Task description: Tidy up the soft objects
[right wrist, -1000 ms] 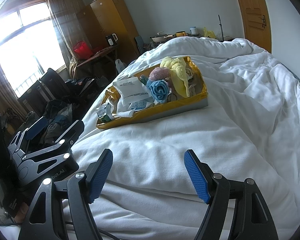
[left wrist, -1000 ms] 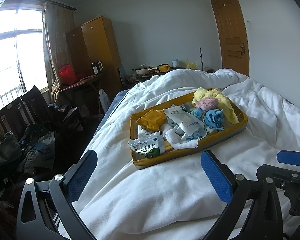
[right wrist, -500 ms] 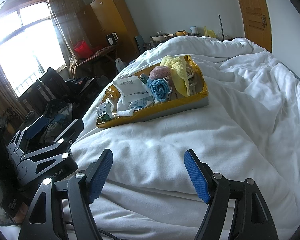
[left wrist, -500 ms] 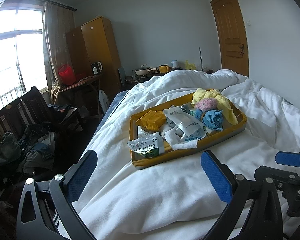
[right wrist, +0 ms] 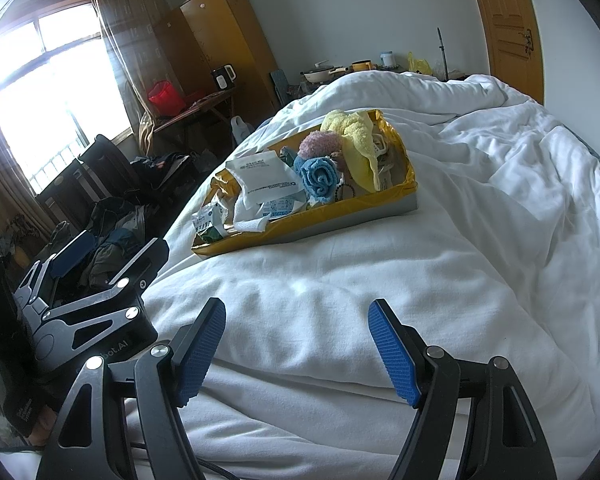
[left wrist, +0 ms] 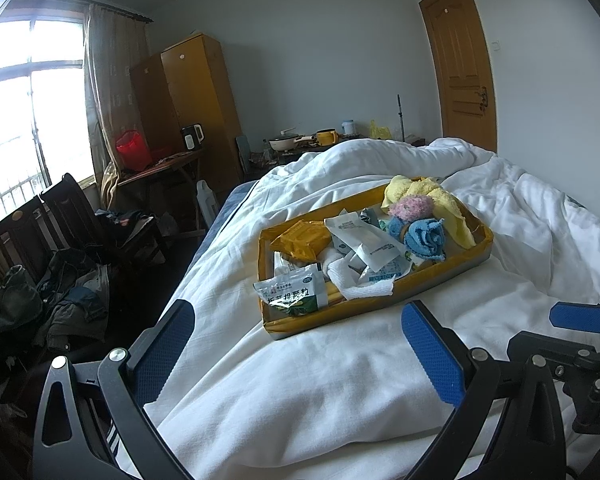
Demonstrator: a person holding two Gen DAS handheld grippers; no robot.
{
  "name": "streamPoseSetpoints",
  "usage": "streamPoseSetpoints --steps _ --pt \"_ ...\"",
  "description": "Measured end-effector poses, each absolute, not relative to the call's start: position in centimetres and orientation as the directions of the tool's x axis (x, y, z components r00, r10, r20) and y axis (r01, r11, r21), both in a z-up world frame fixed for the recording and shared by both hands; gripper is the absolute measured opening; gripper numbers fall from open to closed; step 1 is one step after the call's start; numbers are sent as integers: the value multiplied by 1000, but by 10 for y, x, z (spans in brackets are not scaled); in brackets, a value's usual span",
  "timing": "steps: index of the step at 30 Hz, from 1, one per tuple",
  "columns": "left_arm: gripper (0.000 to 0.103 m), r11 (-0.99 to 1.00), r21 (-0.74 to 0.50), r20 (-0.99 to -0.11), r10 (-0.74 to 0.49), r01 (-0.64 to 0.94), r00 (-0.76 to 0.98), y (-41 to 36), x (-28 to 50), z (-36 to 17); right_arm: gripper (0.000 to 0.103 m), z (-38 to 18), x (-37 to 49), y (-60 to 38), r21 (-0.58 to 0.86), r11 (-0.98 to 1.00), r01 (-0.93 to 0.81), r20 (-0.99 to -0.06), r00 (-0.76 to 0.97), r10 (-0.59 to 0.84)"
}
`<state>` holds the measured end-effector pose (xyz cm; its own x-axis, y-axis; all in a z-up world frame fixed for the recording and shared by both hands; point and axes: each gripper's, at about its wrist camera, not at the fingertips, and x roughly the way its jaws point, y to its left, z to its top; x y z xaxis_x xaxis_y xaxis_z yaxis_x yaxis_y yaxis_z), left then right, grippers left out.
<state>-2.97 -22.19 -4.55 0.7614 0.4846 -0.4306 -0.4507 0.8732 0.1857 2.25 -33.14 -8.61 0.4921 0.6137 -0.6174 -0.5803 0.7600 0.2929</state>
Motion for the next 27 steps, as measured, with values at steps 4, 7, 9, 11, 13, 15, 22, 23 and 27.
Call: streamPoseSetpoints --steps 4,7,9,11,13,15,22,23,27 --pt "103 873 186 -430 485 -451 761 -222 -30 -45 78 -85 23 -330 293 760 -580 -618 492 614" --pt "103 873 184 -431 484 -451 761 -222 -30 -46 78 -85 23 -331 292 760 -581 -618 492 613" --pt "103 873 185 -431 485 -451 761 -222 -29 -45 78 -86 23 -331 293 760 -580 -618 492 613" --pt "103 873 185 -430 485 -451 761 -222 -30 -46 78 -85 23 -330 293 760 -580 -618 492 613" --pt "103 873 185 -430 485 -451 762 -222 -30 -46 78 -85 23 -330 292 760 -581 -618 492 613" --pt "103 873 186 -431 485 -451 761 -222 -29 -46 78 -86 23 -331 293 760 -580 -618 492 613" --pt "103 875 184 -431 481 -448 763 -223 -30 -46 78 -85 23 -330 293 760 -580 -618 491 613" --pt "103 876 185 -431 480 -446 764 -224 -30 -46 78 -85 23 -330 293 760 -580 -618 491 613" --pt "103 882 191 -428 469 -430 772 -227 -31 -45 78 -85 23 -330 293 760 -580 -618 491 613"
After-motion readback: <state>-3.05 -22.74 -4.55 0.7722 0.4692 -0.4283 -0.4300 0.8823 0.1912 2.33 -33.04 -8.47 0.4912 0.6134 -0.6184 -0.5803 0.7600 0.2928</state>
